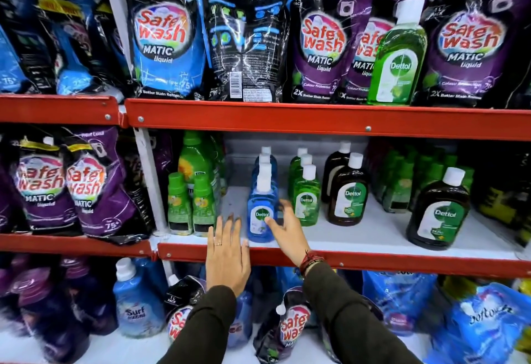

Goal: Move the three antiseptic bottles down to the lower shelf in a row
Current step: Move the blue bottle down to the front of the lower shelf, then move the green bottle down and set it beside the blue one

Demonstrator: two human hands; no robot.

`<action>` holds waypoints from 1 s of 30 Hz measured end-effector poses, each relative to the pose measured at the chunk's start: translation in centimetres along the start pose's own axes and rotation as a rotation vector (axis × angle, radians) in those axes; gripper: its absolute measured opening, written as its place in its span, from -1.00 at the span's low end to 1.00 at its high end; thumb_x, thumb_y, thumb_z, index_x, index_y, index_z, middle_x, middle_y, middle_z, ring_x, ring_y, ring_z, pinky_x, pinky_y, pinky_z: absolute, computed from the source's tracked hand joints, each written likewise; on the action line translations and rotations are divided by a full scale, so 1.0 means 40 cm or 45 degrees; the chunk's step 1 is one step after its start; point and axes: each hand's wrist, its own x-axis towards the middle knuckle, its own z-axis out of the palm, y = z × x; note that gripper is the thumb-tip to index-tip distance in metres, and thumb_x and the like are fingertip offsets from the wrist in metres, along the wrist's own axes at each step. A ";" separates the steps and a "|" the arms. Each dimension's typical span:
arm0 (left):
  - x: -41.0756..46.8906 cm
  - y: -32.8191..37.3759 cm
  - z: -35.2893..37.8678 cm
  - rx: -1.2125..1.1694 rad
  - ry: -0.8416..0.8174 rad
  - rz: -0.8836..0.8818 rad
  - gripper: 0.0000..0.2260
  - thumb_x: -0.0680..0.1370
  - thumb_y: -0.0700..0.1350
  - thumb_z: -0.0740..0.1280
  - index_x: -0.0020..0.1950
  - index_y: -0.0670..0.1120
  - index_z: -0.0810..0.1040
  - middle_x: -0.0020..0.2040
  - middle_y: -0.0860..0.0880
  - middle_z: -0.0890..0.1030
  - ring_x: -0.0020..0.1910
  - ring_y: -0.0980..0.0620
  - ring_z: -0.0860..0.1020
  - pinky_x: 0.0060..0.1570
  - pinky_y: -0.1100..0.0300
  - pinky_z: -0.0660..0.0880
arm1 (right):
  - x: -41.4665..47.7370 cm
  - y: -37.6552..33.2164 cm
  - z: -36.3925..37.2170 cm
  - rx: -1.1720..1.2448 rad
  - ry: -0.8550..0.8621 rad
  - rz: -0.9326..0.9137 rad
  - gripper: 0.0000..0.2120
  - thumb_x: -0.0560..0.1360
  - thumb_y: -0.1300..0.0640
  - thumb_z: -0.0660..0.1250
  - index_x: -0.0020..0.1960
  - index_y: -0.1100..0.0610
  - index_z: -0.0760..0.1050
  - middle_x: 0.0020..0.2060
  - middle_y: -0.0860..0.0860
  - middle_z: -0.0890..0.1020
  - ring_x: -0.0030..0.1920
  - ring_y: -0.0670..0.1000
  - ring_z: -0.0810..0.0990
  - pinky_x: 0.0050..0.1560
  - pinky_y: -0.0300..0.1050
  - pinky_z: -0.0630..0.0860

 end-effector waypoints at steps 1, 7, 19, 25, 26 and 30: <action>0.000 0.000 0.000 0.006 0.000 0.003 -0.43 0.64 0.03 -0.08 0.54 -0.20 0.35 0.57 -0.18 0.37 0.61 -0.19 0.22 0.56 -0.20 0.18 | 0.002 0.005 0.002 0.000 -0.005 -0.003 -0.58 0.59 0.31 0.28 0.41 0.22 0.29 0.21 0.00 0.50 0.23 -0.03 0.53 0.16 -0.39 0.50; -0.001 0.002 -0.002 0.033 -0.004 0.015 -0.42 0.64 0.04 -0.13 0.59 -0.18 0.27 0.61 -0.14 0.28 0.64 -0.17 0.11 0.60 -0.17 0.08 | 0.008 0.021 0.010 0.029 -0.018 0.003 -0.56 0.60 0.30 0.28 0.44 0.22 0.26 0.29 0.07 0.52 0.30 0.04 0.55 0.32 -0.04 0.55; -0.004 0.011 -0.026 0.038 -0.065 -0.009 -0.31 0.57 0.11 -0.30 0.65 -0.14 0.03 0.68 -0.09 0.06 0.67 -0.08 -0.09 0.64 -0.09 -0.13 | -0.016 0.000 -0.016 -0.085 0.037 -0.058 -0.45 0.58 0.19 0.33 0.51 0.17 0.21 0.40 0.03 0.44 0.33 -0.11 0.44 0.39 -0.17 0.42; -0.003 0.105 -0.060 -0.147 0.204 0.089 -0.42 0.64 0.03 -0.07 0.65 -0.15 0.06 0.68 -0.09 0.08 0.67 -0.08 -0.05 0.64 -0.11 -0.07 | -0.067 -0.043 -0.121 -0.409 0.360 -0.355 -0.64 0.64 0.00 0.16 0.42 -0.02 0.31 0.35 -0.05 0.46 0.36 -0.05 0.43 0.39 0.00 0.43; 0.005 0.131 -0.066 -0.144 0.231 0.110 -0.42 0.64 0.03 -0.06 0.65 -0.15 0.05 0.68 -0.09 0.07 0.67 -0.08 -0.06 0.64 -0.10 -0.09 | -0.072 -0.055 -0.145 -0.488 0.424 -0.407 -0.64 0.64 0.00 0.14 0.42 -0.01 0.32 0.34 -0.04 0.46 0.36 -0.04 0.42 0.38 0.02 0.43; 0.055 0.237 -0.099 -0.127 0.341 0.230 -0.43 0.65 0.00 -0.01 0.65 -0.13 0.02 0.68 -0.11 0.06 0.67 -0.12 -0.06 0.63 -0.16 -0.06 | -0.079 -0.108 -0.243 -0.759 0.668 -0.585 -0.62 0.62 0.02 0.17 0.42 0.06 0.37 0.43 0.03 0.41 0.50 0.11 0.31 0.51 0.12 0.25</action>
